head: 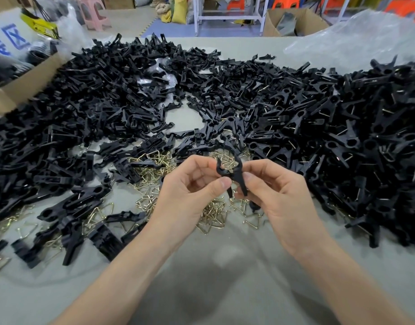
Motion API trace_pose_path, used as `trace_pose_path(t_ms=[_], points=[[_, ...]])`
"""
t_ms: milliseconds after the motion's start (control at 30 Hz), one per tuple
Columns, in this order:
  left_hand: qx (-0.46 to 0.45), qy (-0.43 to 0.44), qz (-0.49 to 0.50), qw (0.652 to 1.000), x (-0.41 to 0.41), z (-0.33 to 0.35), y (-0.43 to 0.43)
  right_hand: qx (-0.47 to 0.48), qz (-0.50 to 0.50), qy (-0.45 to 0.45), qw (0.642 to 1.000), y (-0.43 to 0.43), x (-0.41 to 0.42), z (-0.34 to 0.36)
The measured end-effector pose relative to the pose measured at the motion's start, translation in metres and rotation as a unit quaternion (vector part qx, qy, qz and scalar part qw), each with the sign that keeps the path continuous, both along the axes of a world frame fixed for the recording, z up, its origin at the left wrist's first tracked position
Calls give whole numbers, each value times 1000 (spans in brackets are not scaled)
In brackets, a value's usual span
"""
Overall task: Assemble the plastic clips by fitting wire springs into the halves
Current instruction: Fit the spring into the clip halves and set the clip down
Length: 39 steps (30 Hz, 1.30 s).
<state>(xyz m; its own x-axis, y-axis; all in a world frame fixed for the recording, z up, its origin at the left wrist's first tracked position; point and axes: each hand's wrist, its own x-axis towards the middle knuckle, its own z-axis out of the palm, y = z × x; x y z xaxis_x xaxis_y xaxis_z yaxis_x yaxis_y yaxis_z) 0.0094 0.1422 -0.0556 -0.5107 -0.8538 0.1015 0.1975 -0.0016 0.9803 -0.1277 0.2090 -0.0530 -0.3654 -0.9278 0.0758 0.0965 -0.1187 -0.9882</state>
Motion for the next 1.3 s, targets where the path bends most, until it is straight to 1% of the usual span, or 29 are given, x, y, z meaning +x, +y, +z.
trace_pose_path(t_ms=[300, 433, 567, 700, 833, 1067, 1167, 1300], points=[[-4, -19, 9, 1000, 0, -2, 1, 7, 11, 36, 999, 0, -3, -1], [-1, -12, 7, 1000, -1, -2, 2, 15, 18, 3, 1000, -2, -5, -2], [-9, -5, 21, 1000, 1, 1, 1, 0, 7, -22, 1000, -2, -6, -1], [-9, -7, 13, 1000, 0, 2, 2, 8, 8, 6, 1000, -1, -2, -2], [-10, -23, 9, 1000, 1, 2, 2, 13, -2, 8, 1000, -1, 0, -3], [-13, -29, 20, 999, 3, 1, 1, 7, 16, -5, 1000, -1, 1, -2], [-19, -32, 11, 999, 2, 3, 0, 6, 3, -8, 1000, -1, 0, -1], [-19, -31, 10, 999, 1, 3, 1, 12, 0, 8, 1000, 0, -1, -1]])
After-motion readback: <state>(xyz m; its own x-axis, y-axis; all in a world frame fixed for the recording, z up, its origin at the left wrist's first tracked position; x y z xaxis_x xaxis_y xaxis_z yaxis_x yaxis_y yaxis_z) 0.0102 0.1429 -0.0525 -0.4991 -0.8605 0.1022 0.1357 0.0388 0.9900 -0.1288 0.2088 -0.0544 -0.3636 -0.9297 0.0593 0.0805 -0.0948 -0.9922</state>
